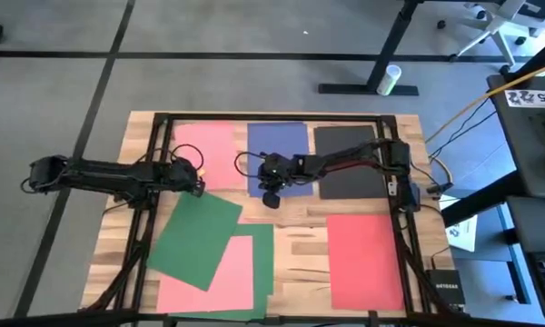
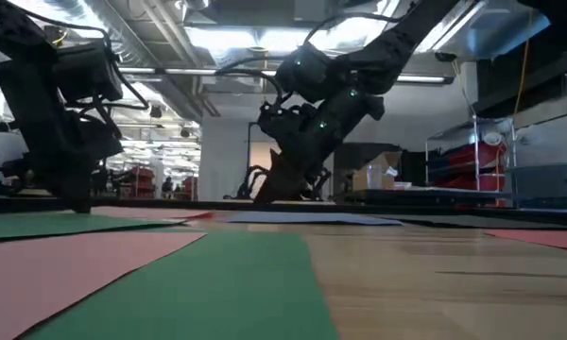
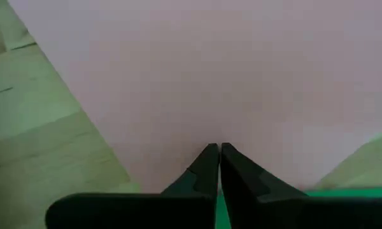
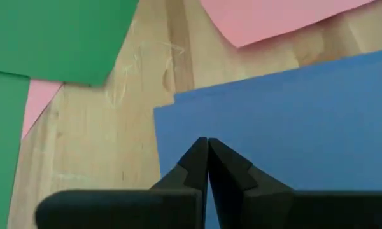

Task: Organize paper
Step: Move the pink paper to the top left of the table

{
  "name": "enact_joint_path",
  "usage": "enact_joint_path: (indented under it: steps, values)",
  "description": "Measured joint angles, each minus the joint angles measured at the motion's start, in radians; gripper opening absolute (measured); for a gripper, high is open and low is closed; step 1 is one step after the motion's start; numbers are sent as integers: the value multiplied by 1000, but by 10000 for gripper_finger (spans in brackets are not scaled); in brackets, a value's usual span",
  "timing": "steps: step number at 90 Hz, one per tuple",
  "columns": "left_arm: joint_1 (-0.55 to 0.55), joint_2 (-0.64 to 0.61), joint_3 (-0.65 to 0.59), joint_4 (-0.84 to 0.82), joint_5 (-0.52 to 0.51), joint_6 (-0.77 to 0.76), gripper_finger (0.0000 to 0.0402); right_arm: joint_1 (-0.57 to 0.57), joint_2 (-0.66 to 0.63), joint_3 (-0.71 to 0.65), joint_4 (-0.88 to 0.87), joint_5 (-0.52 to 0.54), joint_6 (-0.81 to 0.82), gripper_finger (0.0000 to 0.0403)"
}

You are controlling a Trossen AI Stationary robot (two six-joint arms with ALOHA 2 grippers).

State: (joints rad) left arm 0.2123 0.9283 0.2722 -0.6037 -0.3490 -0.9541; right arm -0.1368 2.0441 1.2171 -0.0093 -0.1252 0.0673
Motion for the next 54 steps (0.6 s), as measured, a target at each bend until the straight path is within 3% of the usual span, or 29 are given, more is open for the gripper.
enact_joint_path:
  steps: [18, 37, 54]
  values:
    - [-30, -12, 1, -24, 1, -7, 0, 0, 0, 0, 35, 1, -1, 0]
    - [-89, -36, 27, -45, 33, -23, 0, 0, 4, 2, 213, 16, 11, 0]
    - [-143, -38, 50, -50, 31, -42, 0, -1, 67, 89, 194, 54, 32, 0]
